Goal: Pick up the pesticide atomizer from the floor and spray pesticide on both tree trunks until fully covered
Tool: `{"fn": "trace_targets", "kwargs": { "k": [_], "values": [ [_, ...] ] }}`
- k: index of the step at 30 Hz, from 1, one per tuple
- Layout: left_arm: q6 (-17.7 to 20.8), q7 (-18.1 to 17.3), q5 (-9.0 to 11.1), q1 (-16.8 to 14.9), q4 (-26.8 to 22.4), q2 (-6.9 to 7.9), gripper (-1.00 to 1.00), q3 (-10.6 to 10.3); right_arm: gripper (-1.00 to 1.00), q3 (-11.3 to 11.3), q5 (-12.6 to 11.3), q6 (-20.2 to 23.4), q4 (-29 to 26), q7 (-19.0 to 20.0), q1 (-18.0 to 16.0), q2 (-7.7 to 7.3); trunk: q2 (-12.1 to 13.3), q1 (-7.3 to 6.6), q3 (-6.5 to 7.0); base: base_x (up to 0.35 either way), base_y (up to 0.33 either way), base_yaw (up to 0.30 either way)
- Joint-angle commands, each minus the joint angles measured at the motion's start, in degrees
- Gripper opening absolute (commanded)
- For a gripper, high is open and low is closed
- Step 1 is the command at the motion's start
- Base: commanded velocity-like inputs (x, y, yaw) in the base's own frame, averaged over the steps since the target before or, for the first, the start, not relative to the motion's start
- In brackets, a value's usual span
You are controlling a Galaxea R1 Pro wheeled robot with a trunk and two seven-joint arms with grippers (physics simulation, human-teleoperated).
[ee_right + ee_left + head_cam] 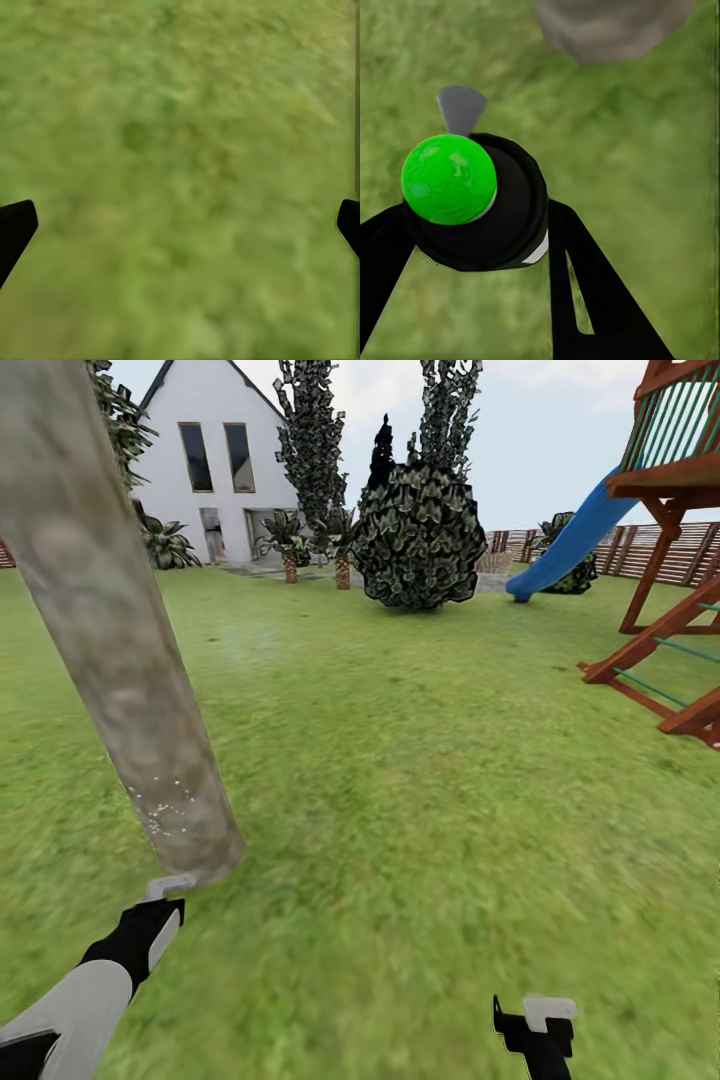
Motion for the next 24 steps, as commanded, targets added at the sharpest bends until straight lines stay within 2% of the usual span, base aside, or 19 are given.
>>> {"fn": "trace_targets", "kwargs": {
  "k": [1, 6, 22, 24],
  "values": [
    [0.0, 0.0, 0.0, 0.0, 0.0, 0.03, -1.0, 0.0, 1.0, 0.0, 0.0, 0.0, 0.0, 0.0, 0.0, 0.0, 0.0, 0.0, 0.0, 0.159, -0.24, 0.0],
    [0.0, 0.0, 0.0, 0.0, -0.1, 0.05, -1.0, 0.1, 1.0, 0.0, 0.0, 0.0, 0.0, 0.0, 0.0, 0.0, 0.0, 0.0, 0.0, 0.176, -0.24, 0.012],
    [0.1, 0.1, -0.3, 0.0, 0.1, 0.15, -1.0, 0.1, 1.0, 0.0, 0.0, 0.0, 0.0, 0.0, 0.0, 0.0, 0.0, 0.0, 0.0, 0.201, -0.218, 0.271],
    [1.8, 0.1, -0.4, 0.0, 0.6, 0.51, -1.0, 0.0, 1.0, 0.0, 0.0, 0.0, 0.0, 0.0, 0.0, 0.0, 0.0, 0.0, 0.0, 0.237, -0.177, 0.225]
  ]
}}
